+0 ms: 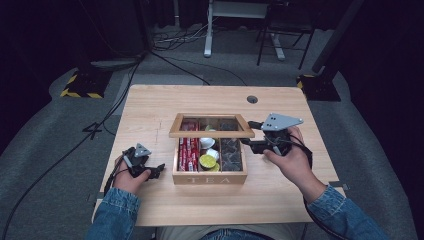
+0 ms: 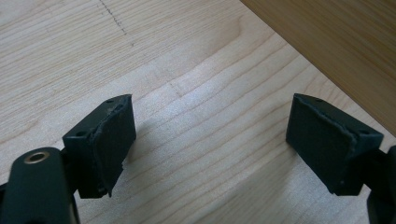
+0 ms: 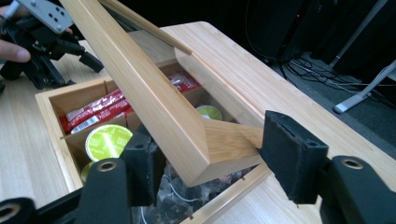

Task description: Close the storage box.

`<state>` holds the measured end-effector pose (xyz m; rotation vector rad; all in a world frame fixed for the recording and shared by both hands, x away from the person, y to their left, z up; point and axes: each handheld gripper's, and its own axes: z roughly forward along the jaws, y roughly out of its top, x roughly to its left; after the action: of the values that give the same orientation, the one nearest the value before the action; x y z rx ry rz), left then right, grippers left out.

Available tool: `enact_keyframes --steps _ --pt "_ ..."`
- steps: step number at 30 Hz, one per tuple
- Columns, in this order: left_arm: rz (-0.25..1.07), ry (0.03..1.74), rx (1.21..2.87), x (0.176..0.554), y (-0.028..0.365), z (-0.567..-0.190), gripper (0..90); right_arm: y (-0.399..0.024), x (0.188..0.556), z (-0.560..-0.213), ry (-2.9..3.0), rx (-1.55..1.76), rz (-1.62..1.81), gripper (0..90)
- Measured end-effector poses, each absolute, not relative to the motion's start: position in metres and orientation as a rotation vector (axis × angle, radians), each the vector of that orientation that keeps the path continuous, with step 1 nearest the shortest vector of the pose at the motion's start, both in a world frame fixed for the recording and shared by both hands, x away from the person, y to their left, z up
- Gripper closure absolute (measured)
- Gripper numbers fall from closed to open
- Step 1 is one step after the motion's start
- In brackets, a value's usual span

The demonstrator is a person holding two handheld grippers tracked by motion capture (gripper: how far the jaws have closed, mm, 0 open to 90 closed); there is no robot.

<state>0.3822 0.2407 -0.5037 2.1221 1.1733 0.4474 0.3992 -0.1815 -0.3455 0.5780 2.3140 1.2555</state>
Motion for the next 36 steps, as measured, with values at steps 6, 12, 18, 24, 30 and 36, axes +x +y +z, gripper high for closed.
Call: enact_keyframes --steps 6,12,18,24,30,36 --pt "0.446 1.175 2.121 0.382 0.241 -0.504 16.2 -0.181 0.392 -0.356 2.324 0.569 1.228 37.8" --pt "0.447 1.176 2.120 0.382 0.240 -0.504 16.2 -0.182 0.386 -0.368 2.333 0.571 1.215 35.2" --pt "0.447 1.176 2.121 0.382 0.240 -0.504 16.2 -0.181 0.380 -0.379 2.347 0.571 1.187 33.0" --pt "0.447 1.175 2.123 0.382 0.241 -0.504 16.2 -0.180 0.376 -0.388 2.359 0.564 1.158 31.5" --pt "0.448 1.177 2.121 0.382 0.240 -0.504 16.2 -0.181 0.372 -0.397 2.374 0.566 1.144 30.8" --pt "0.446 1.178 2.119 0.382 0.240 -0.504 16.2 -0.182 0.369 -0.402 2.388 0.575 1.137 30.6"
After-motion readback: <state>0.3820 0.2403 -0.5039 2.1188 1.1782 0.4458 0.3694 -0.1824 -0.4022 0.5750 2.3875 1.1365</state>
